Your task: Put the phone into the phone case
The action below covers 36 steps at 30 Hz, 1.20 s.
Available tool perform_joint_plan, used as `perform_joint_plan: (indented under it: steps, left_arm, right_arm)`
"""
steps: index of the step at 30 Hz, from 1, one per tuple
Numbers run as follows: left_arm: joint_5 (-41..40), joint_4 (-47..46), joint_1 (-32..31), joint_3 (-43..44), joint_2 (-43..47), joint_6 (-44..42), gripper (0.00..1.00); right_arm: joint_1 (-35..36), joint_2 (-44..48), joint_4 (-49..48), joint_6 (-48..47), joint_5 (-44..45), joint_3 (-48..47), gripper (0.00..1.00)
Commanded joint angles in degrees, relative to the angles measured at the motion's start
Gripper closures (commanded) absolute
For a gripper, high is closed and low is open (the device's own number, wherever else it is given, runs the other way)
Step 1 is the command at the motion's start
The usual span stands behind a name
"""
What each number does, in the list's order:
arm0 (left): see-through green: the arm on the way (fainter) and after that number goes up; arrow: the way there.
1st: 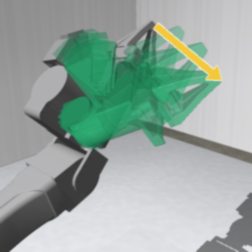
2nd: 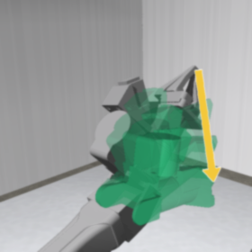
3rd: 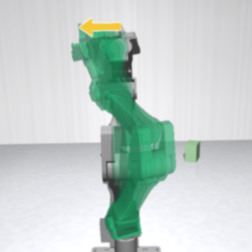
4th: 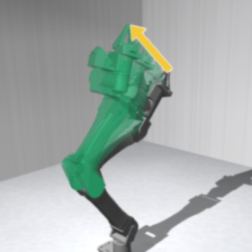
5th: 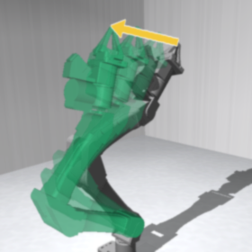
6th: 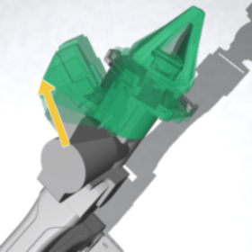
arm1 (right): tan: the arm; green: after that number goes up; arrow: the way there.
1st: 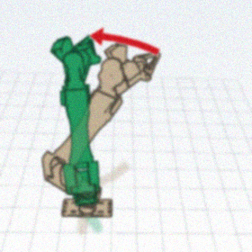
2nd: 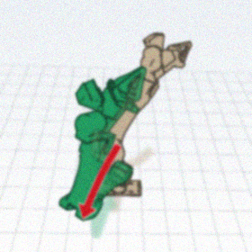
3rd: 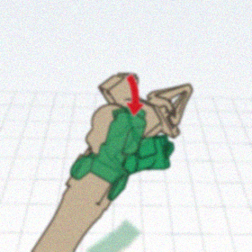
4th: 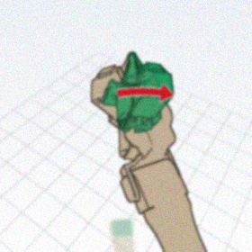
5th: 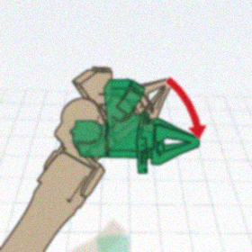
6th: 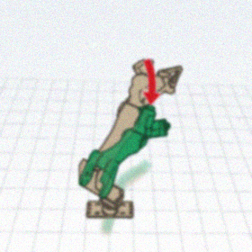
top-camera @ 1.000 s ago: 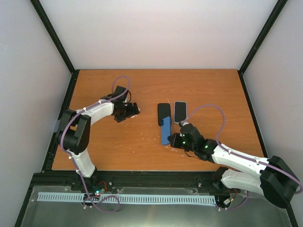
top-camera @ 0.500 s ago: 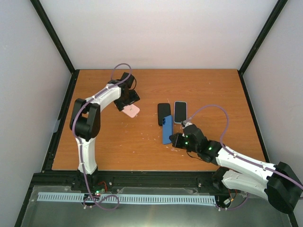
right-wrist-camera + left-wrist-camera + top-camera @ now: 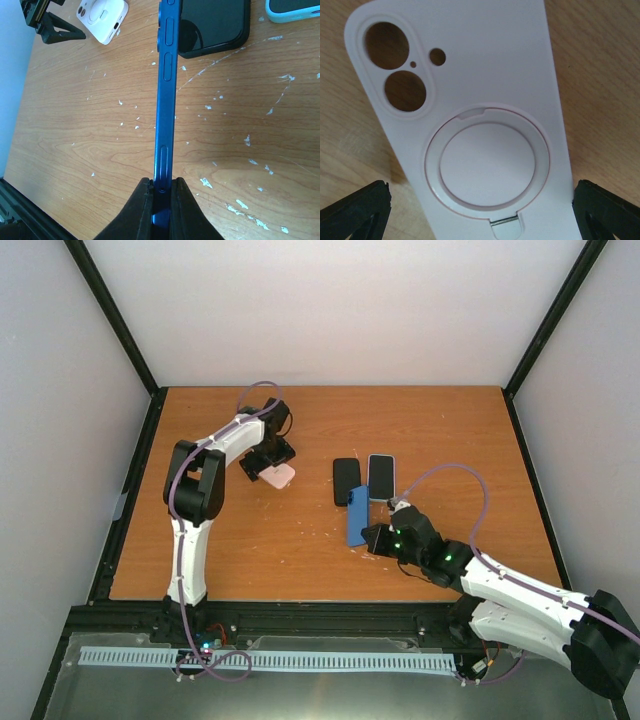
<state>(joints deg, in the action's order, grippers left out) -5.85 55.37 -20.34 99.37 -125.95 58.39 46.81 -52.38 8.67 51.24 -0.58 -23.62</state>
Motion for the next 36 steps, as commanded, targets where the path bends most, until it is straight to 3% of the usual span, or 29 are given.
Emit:
perform_joint_plan:
  steps: [1,9,15,23,29,36]
  left_arm:
    - [0.0,-0.3,-0.1,2.2,-1.6,0.8,0.01]
    - [0.4,0.5,0.0,2.7,-4.3,1.1,0.01]
    - [1.9,0.6,0.0,1.2,-3.3,-0.2,0.08]
    - [6.9,-7.6,-1.4,-15.2,10.6,-3.2,0.16]
    - [18.1,-18.3,-3.5,-30.1,21.9,-4.8,0.19]
    - [26.4,-27.4,-11.9,-37.5,30.7,-5.5,0.18]
  right_arm:
    - [0.3,1.2,-2.0,-0.9,1.4,-0.4,0.97]
    - [0.3,1.9,-1.5,-0.7,1.9,-0.2,0.97]
    - [0.3,2.7,-0.5,-0.6,2.2,-0.2,0.97]
    - [0.3,7.0,2.5,0.0,3.6,0.6,0.97]
    - [0.2,9.3,3.9,0.8,3.7,0.8,0.97]
    - [0.3,10.9,5.1,3.4,0.4,1.0,0.97]
